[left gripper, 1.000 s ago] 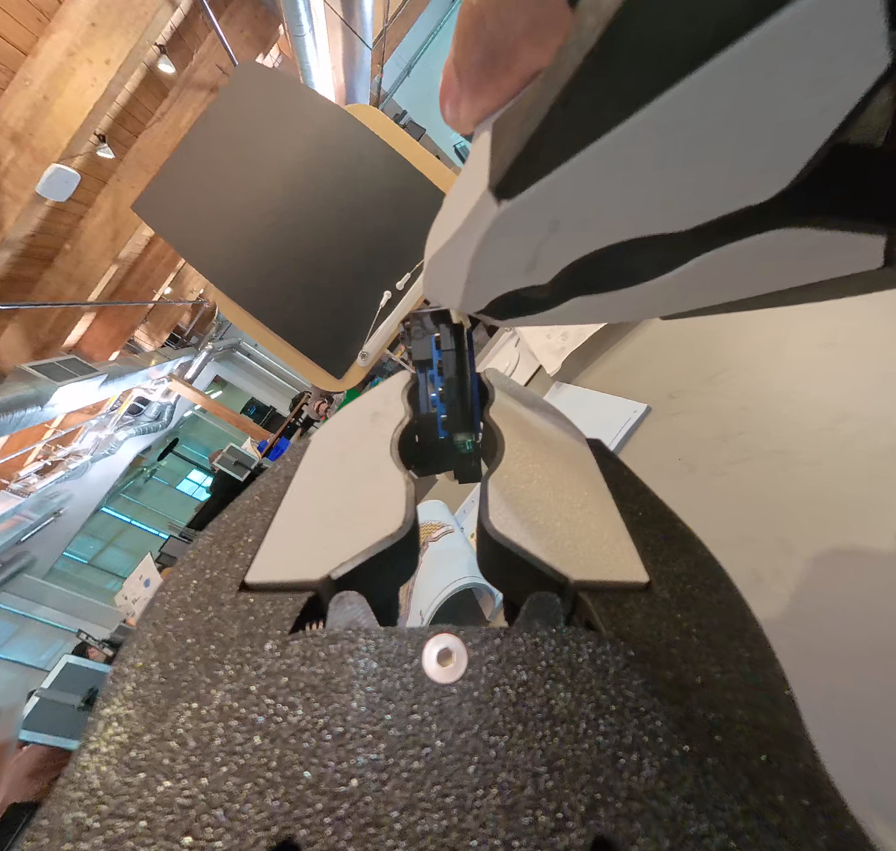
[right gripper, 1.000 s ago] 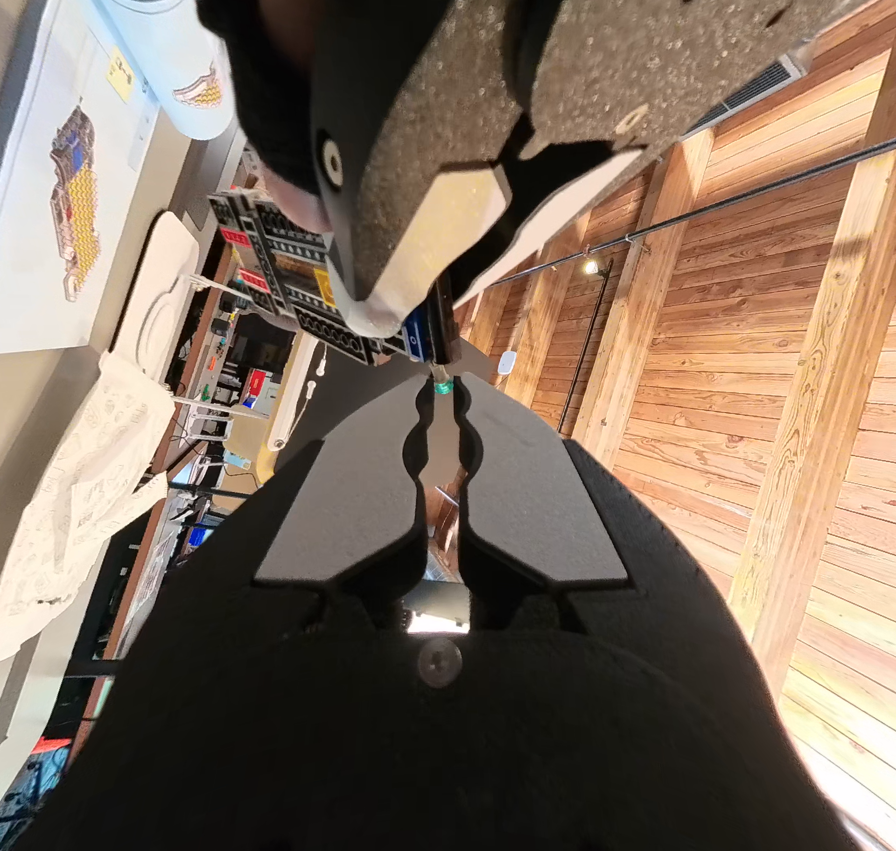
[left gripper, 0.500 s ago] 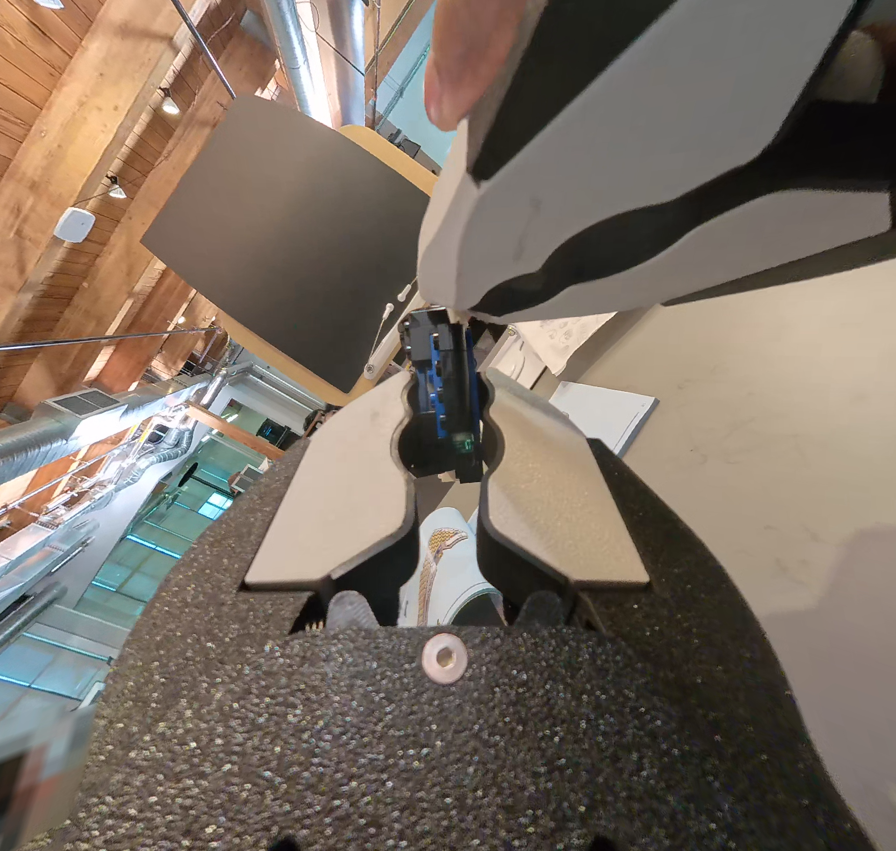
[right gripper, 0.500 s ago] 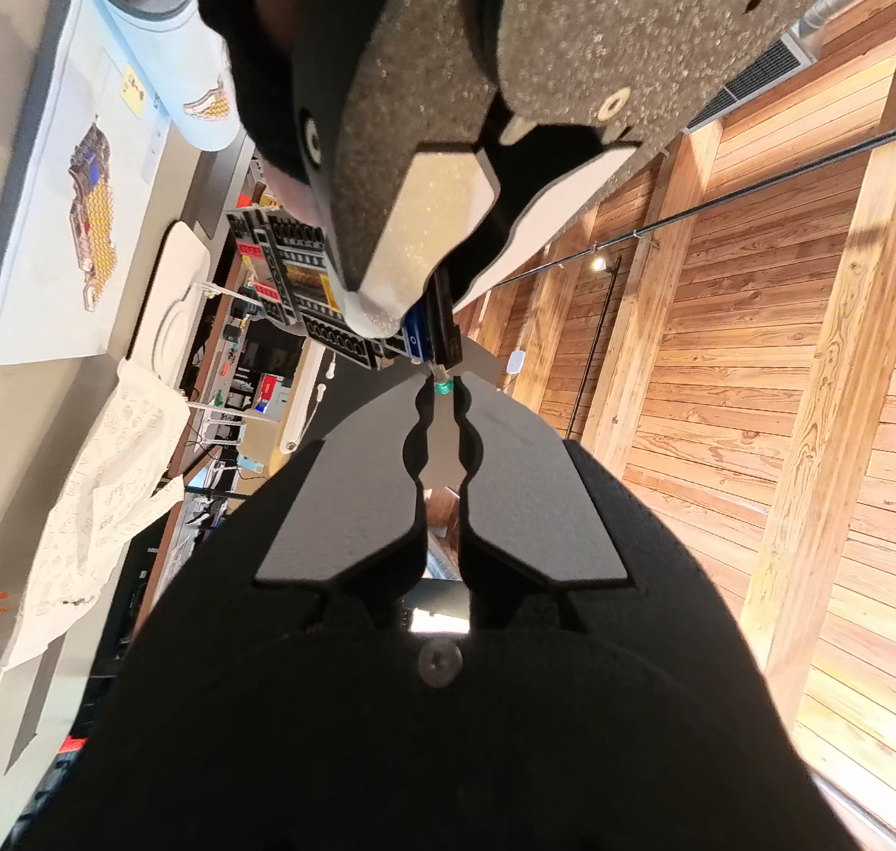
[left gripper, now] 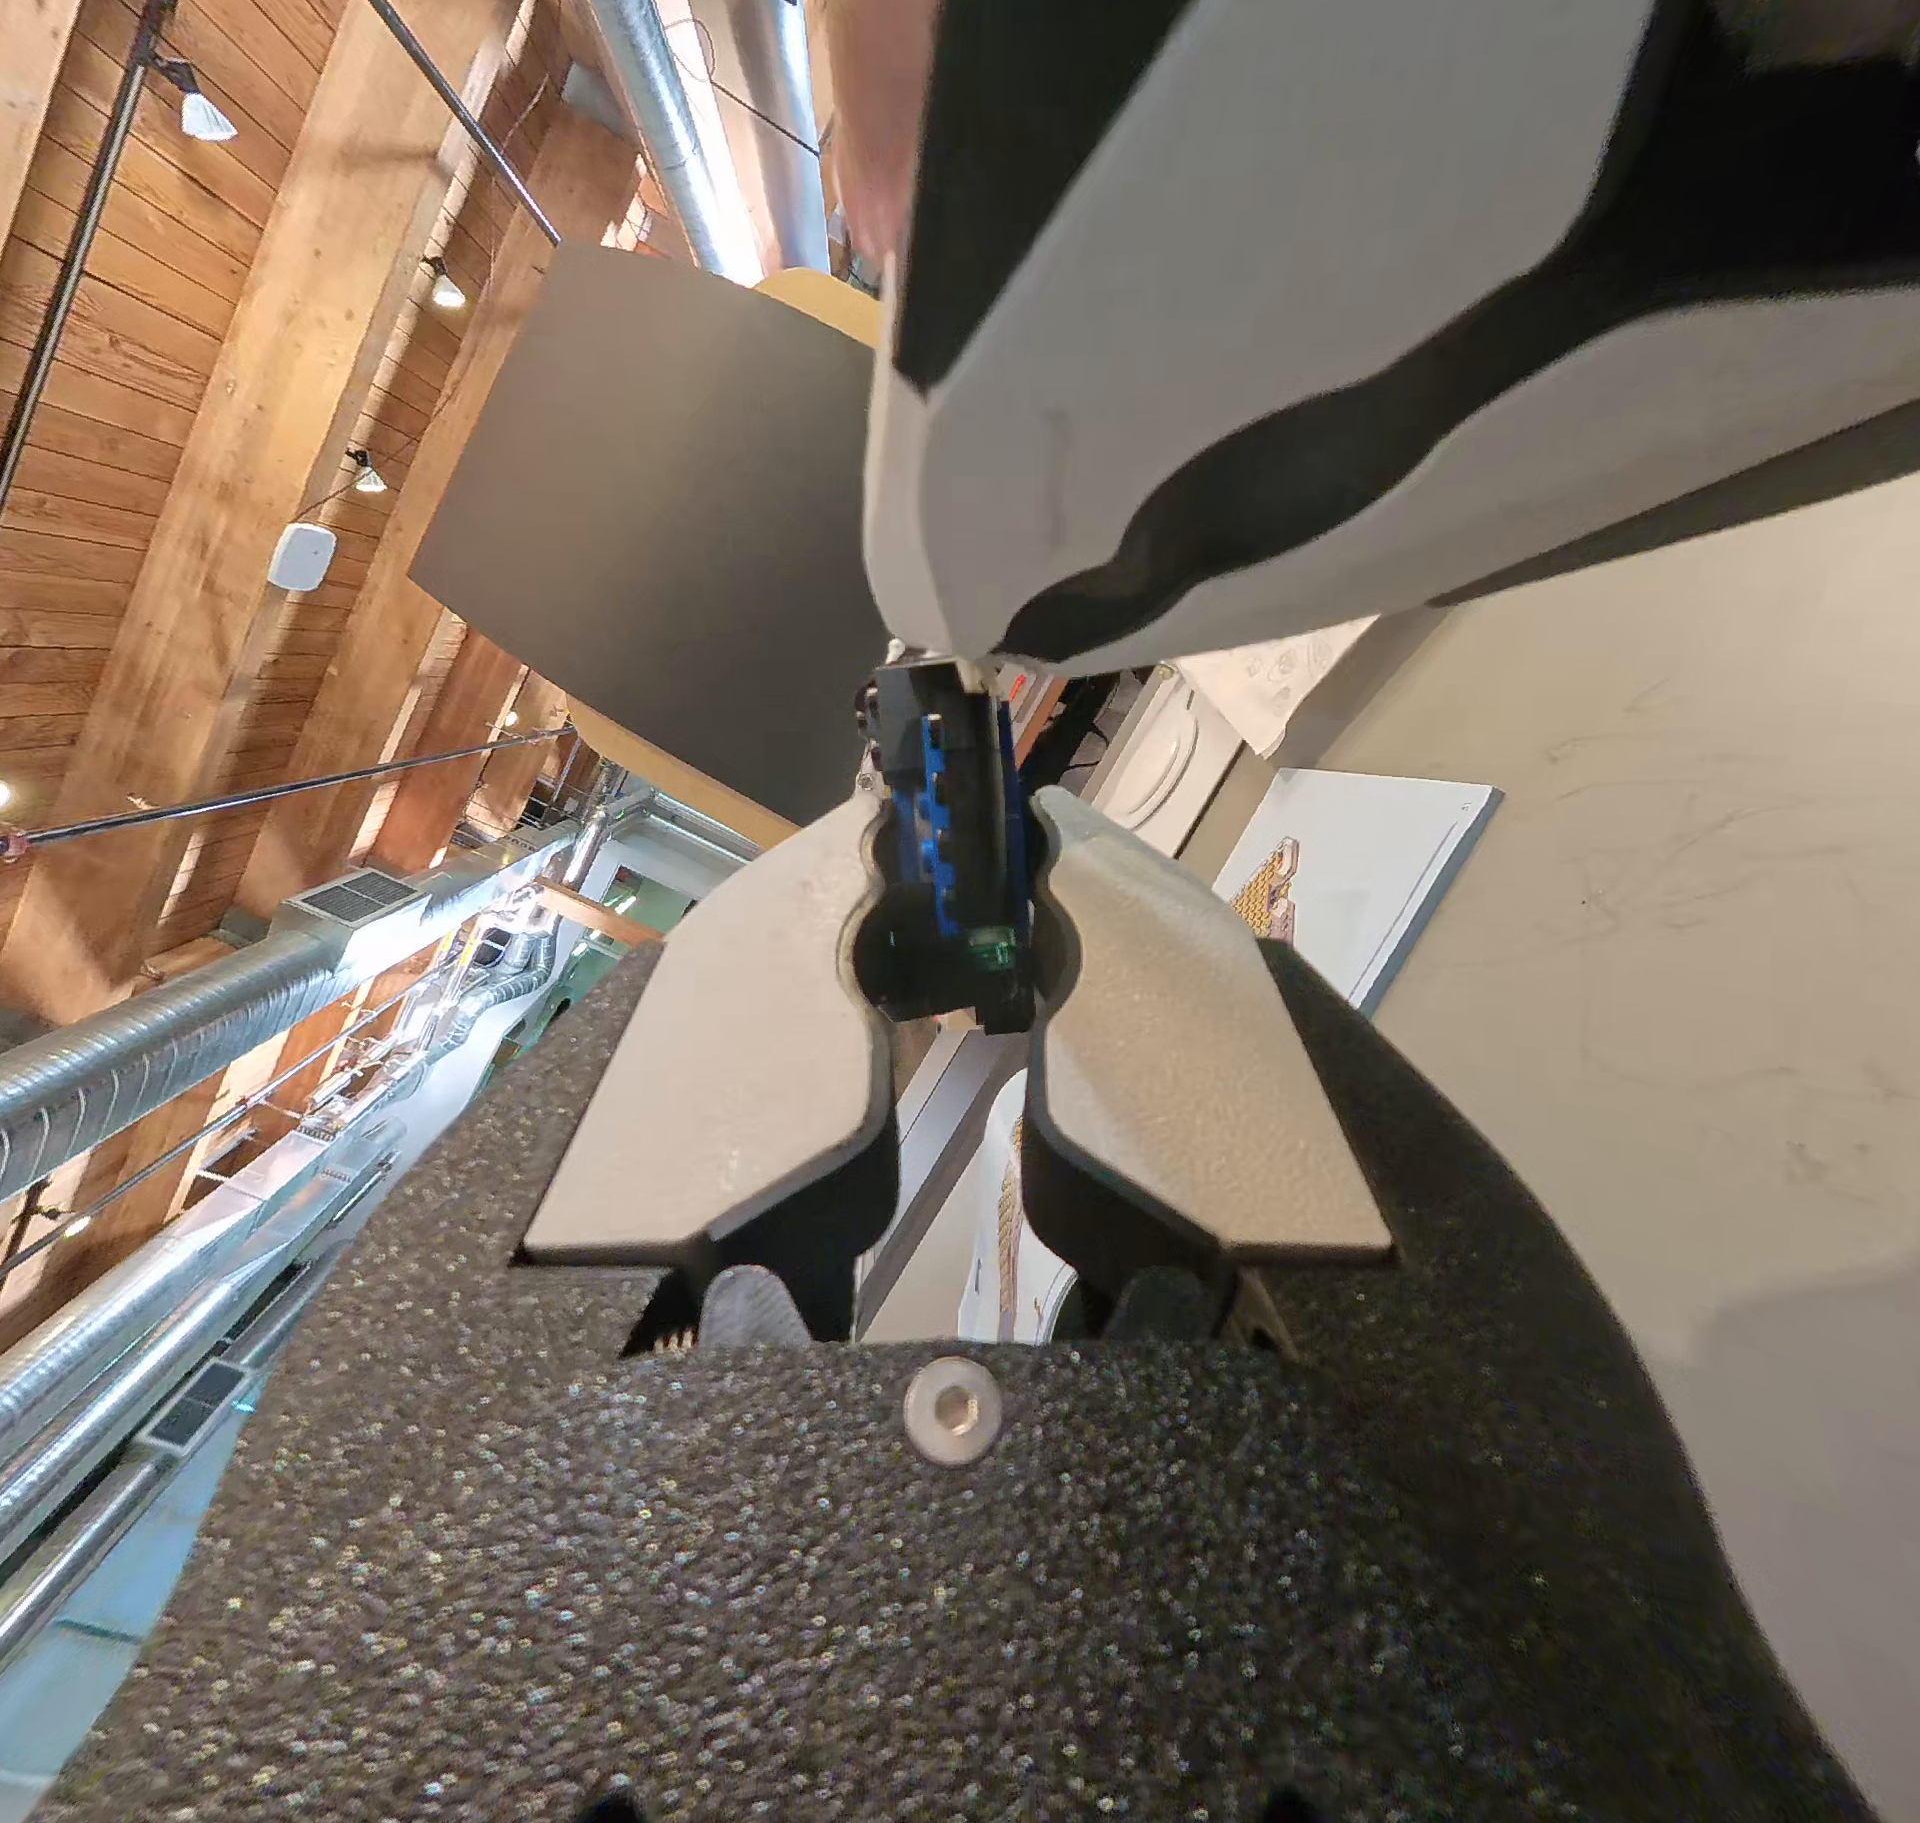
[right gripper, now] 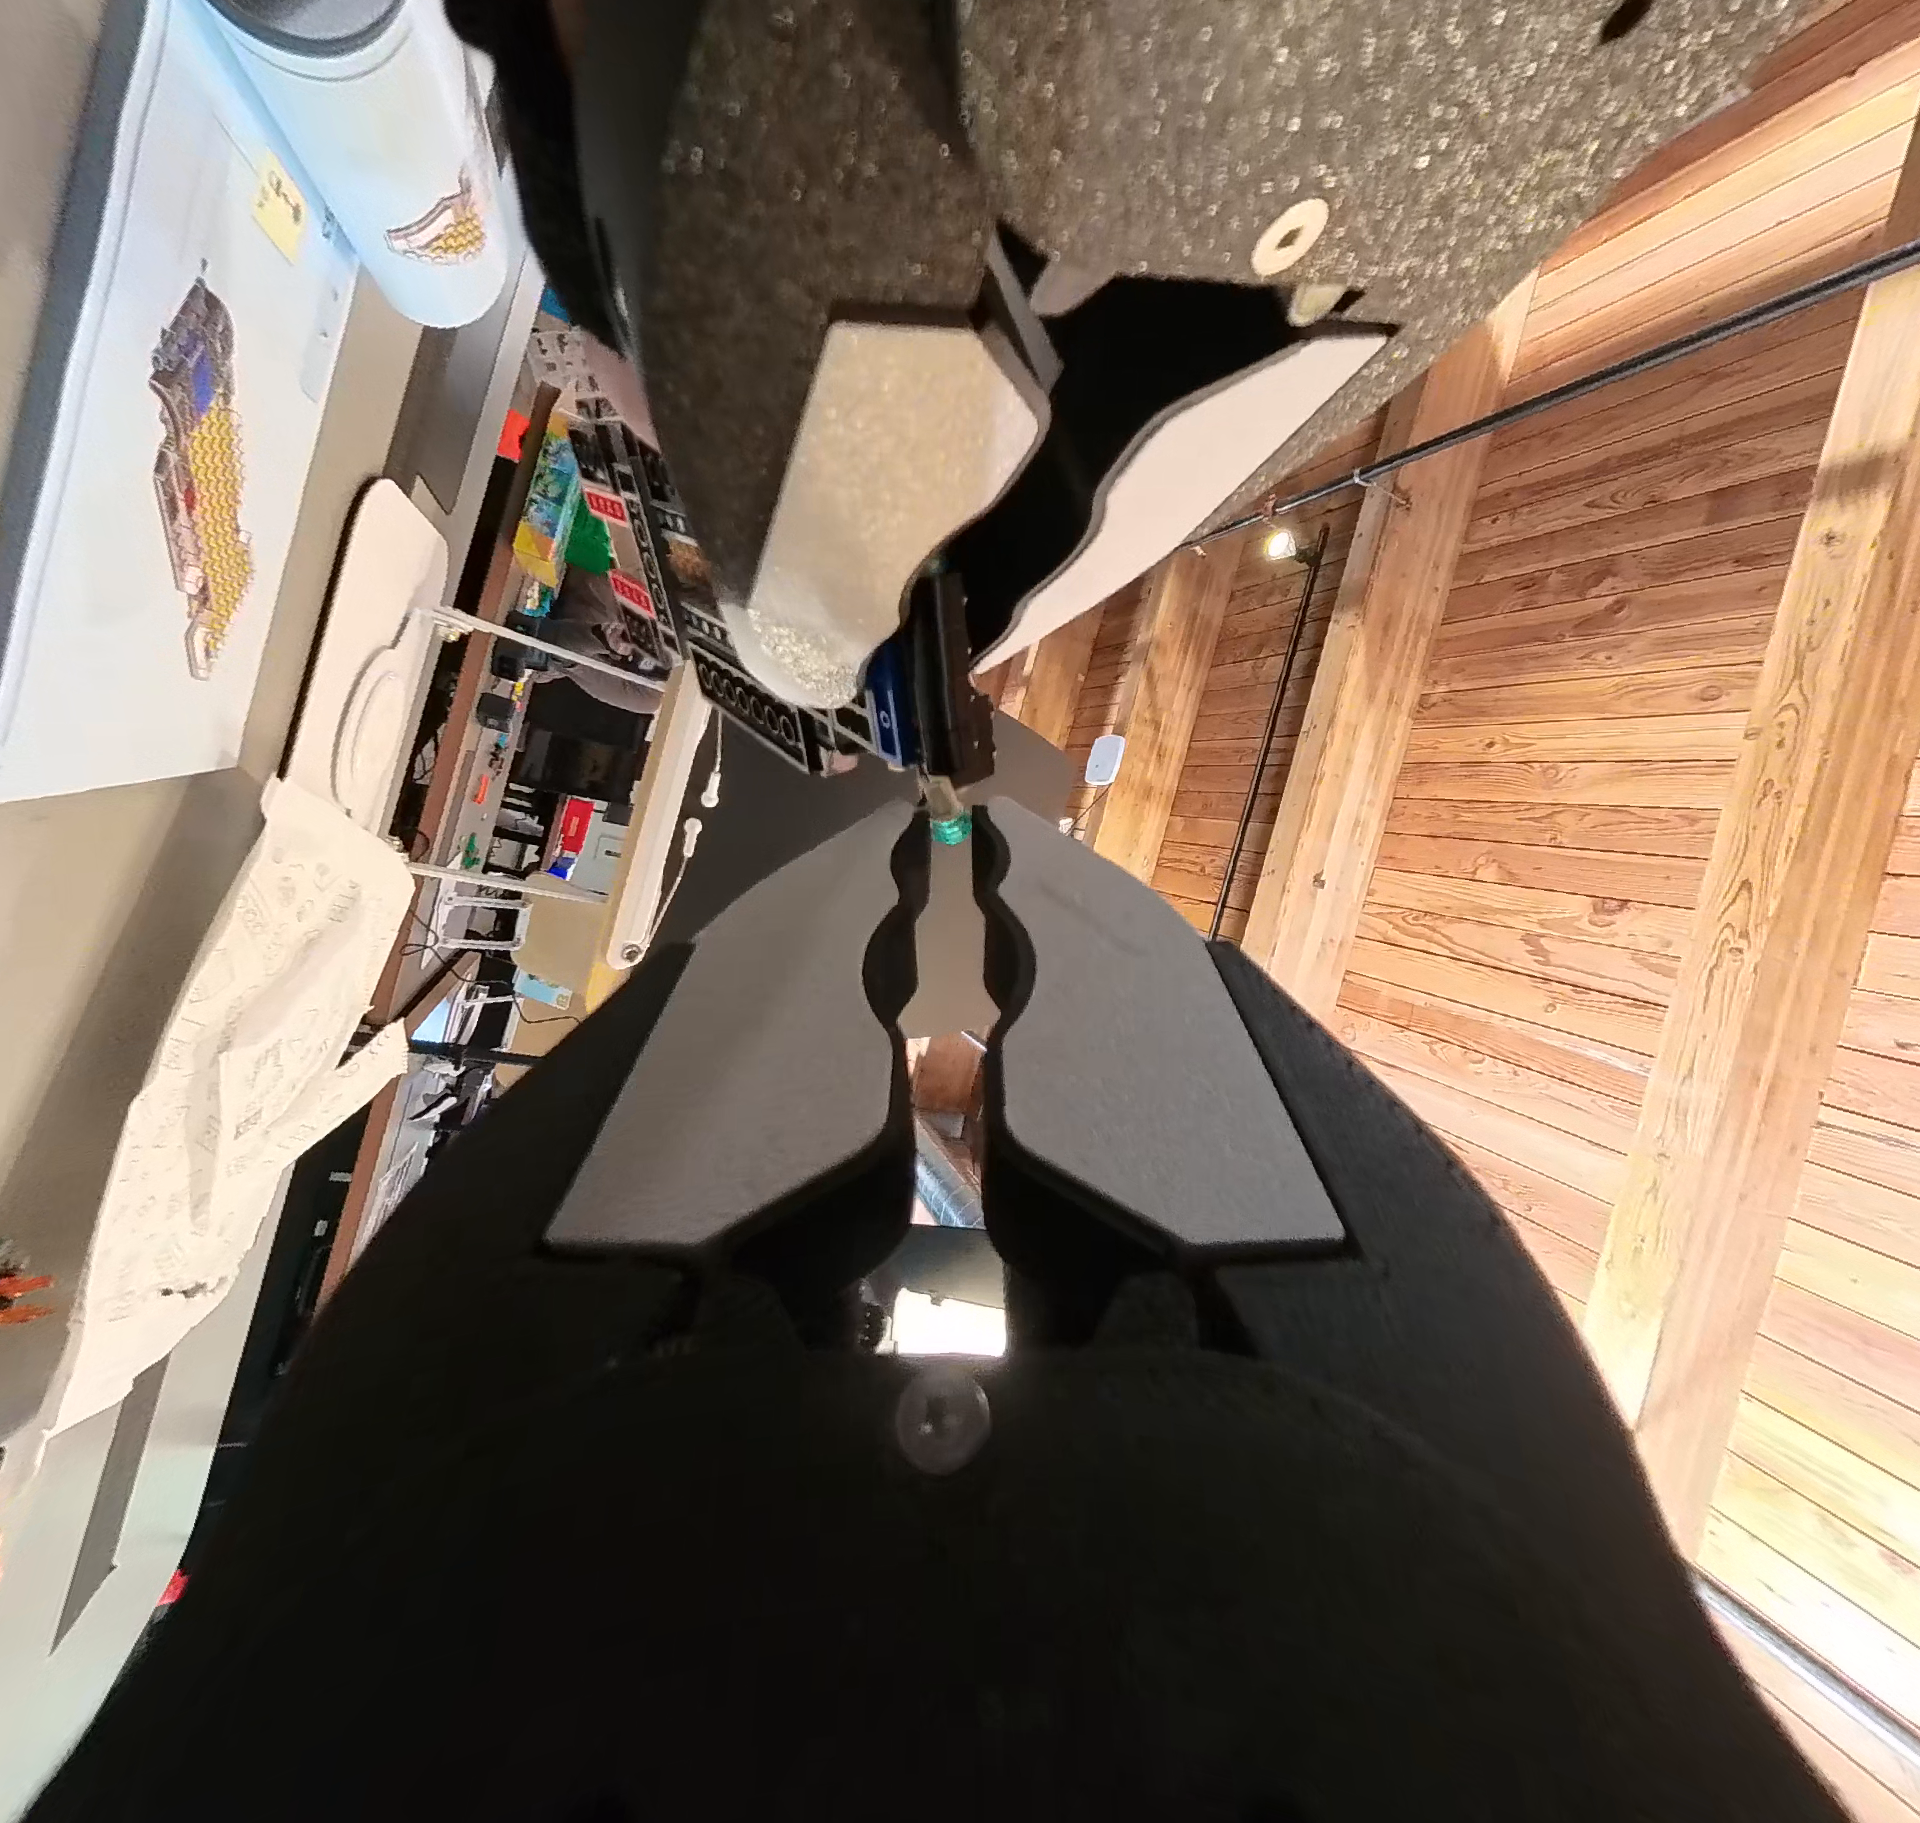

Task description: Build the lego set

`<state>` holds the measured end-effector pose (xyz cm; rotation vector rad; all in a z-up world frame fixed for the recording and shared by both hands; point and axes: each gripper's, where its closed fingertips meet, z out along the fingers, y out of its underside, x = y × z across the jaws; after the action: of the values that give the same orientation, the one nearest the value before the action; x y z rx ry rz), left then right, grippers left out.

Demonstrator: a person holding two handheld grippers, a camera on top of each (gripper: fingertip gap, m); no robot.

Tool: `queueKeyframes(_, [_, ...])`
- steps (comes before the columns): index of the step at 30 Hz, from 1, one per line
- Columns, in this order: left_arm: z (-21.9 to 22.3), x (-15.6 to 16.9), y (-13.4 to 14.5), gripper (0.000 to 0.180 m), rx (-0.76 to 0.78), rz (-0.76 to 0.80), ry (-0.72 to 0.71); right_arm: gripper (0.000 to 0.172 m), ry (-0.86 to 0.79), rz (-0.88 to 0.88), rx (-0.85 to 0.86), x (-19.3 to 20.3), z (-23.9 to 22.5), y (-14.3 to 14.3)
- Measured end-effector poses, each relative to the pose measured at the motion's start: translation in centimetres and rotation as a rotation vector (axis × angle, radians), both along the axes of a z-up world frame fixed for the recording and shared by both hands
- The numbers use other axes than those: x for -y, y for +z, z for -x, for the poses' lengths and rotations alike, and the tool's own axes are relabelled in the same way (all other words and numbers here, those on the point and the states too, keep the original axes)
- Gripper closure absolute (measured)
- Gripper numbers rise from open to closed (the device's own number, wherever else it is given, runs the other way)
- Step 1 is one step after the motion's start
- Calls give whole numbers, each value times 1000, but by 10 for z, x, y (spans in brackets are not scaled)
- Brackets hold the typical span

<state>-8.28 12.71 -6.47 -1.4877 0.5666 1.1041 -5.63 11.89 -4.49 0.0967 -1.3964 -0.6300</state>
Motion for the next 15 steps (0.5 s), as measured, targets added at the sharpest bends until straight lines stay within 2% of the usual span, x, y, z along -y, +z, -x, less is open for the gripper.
queueKeyframes(15, [-9,0,-8,159,17,38,-22,165,-18,19,-3,-1,0,-1])
